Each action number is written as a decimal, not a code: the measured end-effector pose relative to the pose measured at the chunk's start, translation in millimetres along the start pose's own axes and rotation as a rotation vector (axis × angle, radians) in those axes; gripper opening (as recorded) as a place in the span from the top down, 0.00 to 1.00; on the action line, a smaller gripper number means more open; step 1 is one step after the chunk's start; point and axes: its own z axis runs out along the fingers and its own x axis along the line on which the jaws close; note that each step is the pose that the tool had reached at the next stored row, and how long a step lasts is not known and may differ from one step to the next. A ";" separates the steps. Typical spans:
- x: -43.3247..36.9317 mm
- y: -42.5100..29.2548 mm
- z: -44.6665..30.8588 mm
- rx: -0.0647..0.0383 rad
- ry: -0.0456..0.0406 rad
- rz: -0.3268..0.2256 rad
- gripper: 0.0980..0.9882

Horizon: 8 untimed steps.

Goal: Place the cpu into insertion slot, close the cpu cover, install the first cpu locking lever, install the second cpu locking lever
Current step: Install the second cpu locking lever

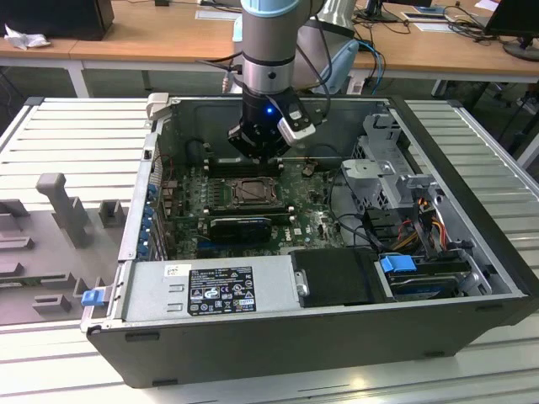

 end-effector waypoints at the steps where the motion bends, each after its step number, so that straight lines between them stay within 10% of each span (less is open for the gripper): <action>1: 0.0 -1.4 -2.2 0.000 0.0001 0.000 0.99; 8: -0.2 -5.2 -11.3 0.000 0.0000 0.000 0.99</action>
